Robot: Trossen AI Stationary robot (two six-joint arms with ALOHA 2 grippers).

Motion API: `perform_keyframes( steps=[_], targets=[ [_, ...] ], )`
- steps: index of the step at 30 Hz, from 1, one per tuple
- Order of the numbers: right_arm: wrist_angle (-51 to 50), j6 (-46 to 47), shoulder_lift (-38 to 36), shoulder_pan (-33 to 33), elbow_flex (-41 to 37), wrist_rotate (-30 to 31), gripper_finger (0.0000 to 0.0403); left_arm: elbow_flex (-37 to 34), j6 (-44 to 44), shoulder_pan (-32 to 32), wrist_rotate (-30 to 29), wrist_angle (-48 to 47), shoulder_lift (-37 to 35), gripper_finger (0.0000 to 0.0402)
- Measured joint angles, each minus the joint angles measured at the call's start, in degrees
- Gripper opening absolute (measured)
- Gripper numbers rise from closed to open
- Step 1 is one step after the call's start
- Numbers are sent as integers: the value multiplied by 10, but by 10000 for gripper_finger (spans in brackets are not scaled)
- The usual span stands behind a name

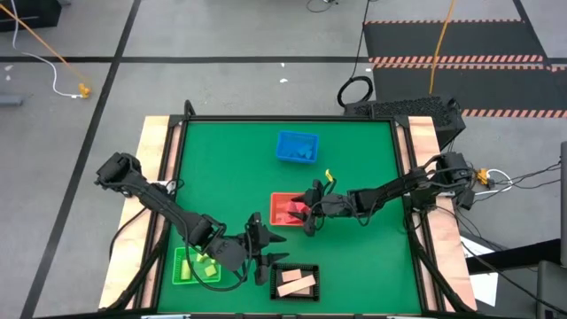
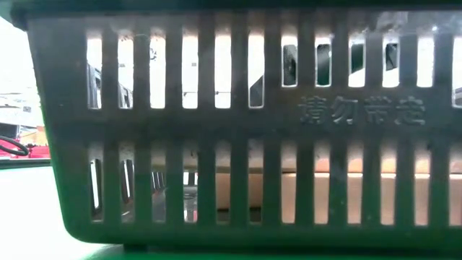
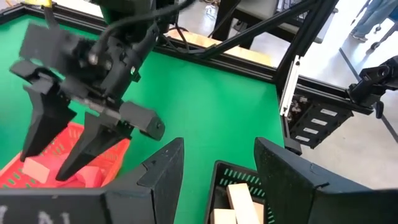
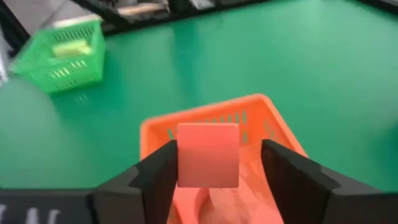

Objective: Sort & place blocks by color
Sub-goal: Put the orange block into the orange bin, then return to Home Position

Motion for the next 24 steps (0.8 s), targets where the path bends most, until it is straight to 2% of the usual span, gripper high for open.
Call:
perform_keyframes(
  steps=[9, 15, 21, 24],
  targets=[
    [-94, 0, -96, 1, 0, -43, 235, 0, 3, -1, 0, 2, 0, 195],
    [-106, -3, -114, 6, 0, -44, 235, 0, 10, 1, 1, 1, 0, 195],
    [-132, -11, -181, 5, 0, -44, 235, 0, 35, -19, 11, 2, 0, 195],
    [-158, -38, -212, 5, 0, -43, 235, 0, 4, -22, 8, -15, -18, 195]
  ],
)
